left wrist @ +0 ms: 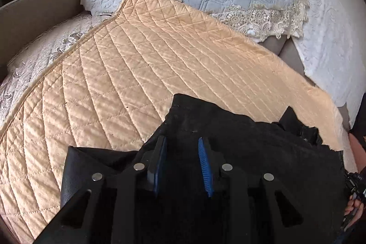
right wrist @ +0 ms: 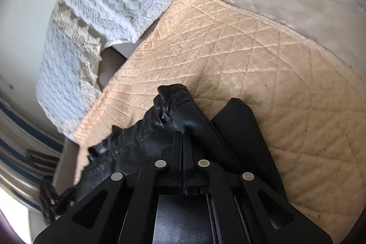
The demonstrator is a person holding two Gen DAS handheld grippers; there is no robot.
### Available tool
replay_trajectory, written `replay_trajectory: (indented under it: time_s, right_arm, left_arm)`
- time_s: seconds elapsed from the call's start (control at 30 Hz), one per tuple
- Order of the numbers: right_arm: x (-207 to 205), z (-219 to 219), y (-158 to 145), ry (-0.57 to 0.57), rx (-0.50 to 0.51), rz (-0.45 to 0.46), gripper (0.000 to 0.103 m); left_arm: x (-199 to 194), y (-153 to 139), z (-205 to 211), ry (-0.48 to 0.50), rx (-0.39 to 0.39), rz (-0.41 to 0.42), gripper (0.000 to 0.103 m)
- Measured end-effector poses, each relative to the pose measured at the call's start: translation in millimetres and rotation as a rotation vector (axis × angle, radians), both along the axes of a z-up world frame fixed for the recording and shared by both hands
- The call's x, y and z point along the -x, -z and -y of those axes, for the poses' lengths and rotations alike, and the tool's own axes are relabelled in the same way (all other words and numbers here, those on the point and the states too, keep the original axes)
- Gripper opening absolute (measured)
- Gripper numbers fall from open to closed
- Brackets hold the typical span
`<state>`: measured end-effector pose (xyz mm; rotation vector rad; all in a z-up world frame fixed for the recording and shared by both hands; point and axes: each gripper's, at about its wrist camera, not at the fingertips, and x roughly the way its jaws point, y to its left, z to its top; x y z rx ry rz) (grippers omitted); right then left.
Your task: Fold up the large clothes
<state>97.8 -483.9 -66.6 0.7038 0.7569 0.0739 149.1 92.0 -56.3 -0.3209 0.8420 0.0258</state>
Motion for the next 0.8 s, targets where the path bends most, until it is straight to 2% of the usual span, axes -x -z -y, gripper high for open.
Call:
replay_trajectory:
  time_s: [0.1, 0.37, 0.5, 0.57, 0.6, 0.63, 0.73, 0.8]
  right_arm:
    - [-4, -1, 1, 0.004, 0.014, -0.008, 0.000]
    - [-6, -3, 1, 0.007, 0.041, -0.022, 0.000]
    - [-11, -9, -8, 0.011, 0.090, -0.070, 0.000]
    - [-6, -21, -26, 0.022, 0.168, -0.075, 0.007]
    - [-3, -27, -33, 0.021, 0.199, -0.063, 0.015]
    - [2, -35, -43, 0.006, 0.227, -0.038, 0.019]
    - [5, -53, -56, -0.047, 0.243, 0.006, 0.019]
    - [-4, -63, -58, -0.073, 0.272, 0.007, 0.019]
  left_arm:
    - [-1, 1, 8, -0.001, -0.058, -0.010, 0.031]
    - [-7, 0, 9, -0.005, -0.090, -0.021, 0.031]
    - [-9, -2, 11, -0.001, -0.106, -0.034, 0.031]
    - [-7, -9, 11, -0.001, -0.125, -0.040, 0.031]
    - [-3, -16, 11, -0.001, -0.136, -0.032, 0.031]
    - [4, -25, 12, 0.007, -0.130, -0.008, 0.032]
    - [23, -44, 19, 0.047, -0.107, 0.066, 0.039]
    - [22, -47, 29, 0.077, -0.122, 0.072, 0.039]
